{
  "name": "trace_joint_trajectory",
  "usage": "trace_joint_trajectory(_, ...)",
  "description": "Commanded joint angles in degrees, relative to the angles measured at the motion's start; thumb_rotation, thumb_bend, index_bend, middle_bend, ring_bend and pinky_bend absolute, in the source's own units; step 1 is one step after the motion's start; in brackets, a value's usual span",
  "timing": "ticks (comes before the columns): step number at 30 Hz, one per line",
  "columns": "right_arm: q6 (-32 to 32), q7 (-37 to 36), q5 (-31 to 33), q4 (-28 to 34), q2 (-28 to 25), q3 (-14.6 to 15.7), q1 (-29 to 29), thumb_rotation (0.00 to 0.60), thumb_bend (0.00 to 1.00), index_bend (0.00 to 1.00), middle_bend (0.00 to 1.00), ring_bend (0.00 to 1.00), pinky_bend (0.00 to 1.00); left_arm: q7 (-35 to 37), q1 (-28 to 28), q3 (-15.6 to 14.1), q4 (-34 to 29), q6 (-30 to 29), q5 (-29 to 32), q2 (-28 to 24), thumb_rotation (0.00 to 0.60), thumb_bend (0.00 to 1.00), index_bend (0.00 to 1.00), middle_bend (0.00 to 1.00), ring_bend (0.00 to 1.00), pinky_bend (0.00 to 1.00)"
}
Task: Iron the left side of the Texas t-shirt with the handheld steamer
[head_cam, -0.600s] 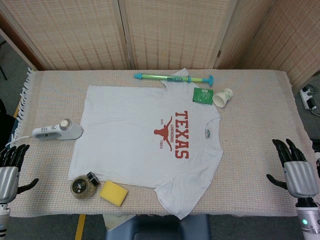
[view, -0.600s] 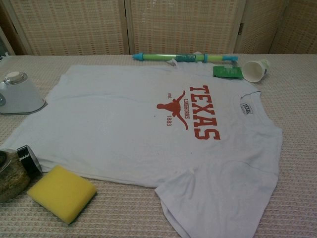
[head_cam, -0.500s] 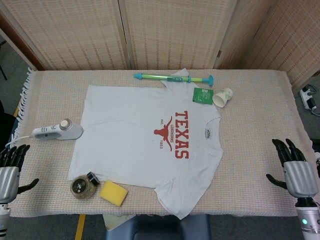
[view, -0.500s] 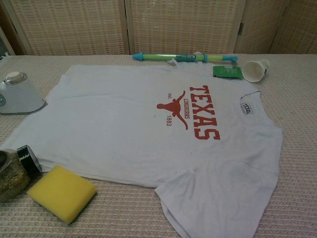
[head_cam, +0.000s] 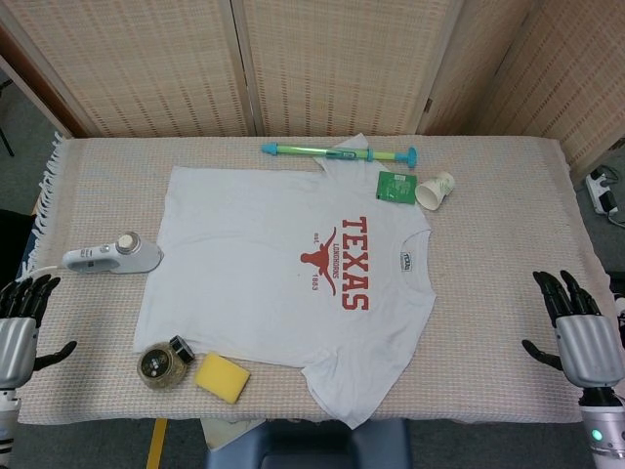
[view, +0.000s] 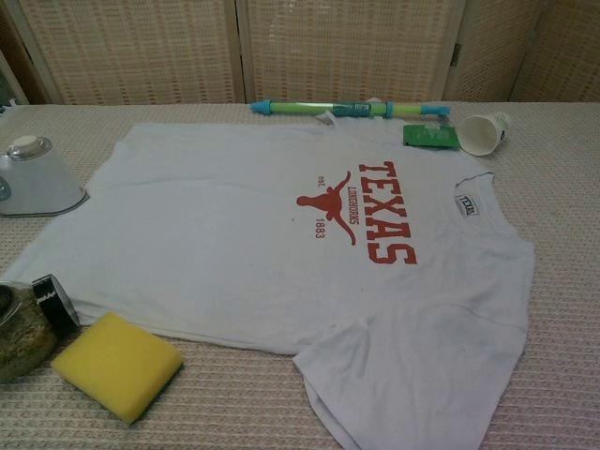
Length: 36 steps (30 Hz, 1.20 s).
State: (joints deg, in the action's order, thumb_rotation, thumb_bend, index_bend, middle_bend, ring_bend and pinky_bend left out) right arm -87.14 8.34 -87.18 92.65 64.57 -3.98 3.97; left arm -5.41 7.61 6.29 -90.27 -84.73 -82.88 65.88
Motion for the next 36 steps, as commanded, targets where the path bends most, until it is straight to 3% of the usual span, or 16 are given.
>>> trace_joint_trajectory(1, 0.4, 1.5, 0.3, 1.4, -1.1, -0.4, 0.3, 0.6, 0.0, 0.0, 0.1, 0.0, 0.18, 0.4, 2.5, 2.0, 0.8, 3.1, 2.0, 0.1, 0.6, 0.13, 0.18, 0.17, 0.11, 0.11)
trace_joint_trajectory(8, 1.0, 5.4, -0.2, 4.4, -3.5, -0.9, 1.2, 0.6, 0.0, 0.0, 0.1, 0.0, 0.18, 0.8, 9.4, 5.7, 3.9, 13.3, 8.2, 1.5, 0.6, 0.16, 0.19, 0.17, 0.11, 0.11)
trace_joint_trajectory(16, 0.9, 7.3, -0.4, 7.2, -5.4, -1.1, 1.4, 0.6, 0.0, 0.0, 0.1, 0.0, 0.18, -1.1, 15.8, 8.4, 12.8, 23.0, 16.3, 5.3, 0.6, 0.18, 0.2, 0.17, 0.1, 0.12)
trace_joint_trajectory(24, 1.0, 7.7, -0.3, 7.6, -5.0, -0.8, 1.4, 0.6, 0.0, 0.0, 0.1, 0.0, 0.18, -0.8, 20.6, 9.2, 21.7, 31.9, 22.1, 8.8, 0.6, 0.18, 0.2, 0.17, 0.1, 0.12)
trace_joint_trajectory(36, 1.0, 8.2, -0.3, 8.4, -5.1, -0.6, 1.3, 0.6, 0.0, 0.0, 0.1, 0.0, 0.18, -0.5, 25.4, 9.4, 33.3, 38.6, 26.4, 15.2, 0.6, 0.19, 0.2, 0.18, 0.1, 0.12)
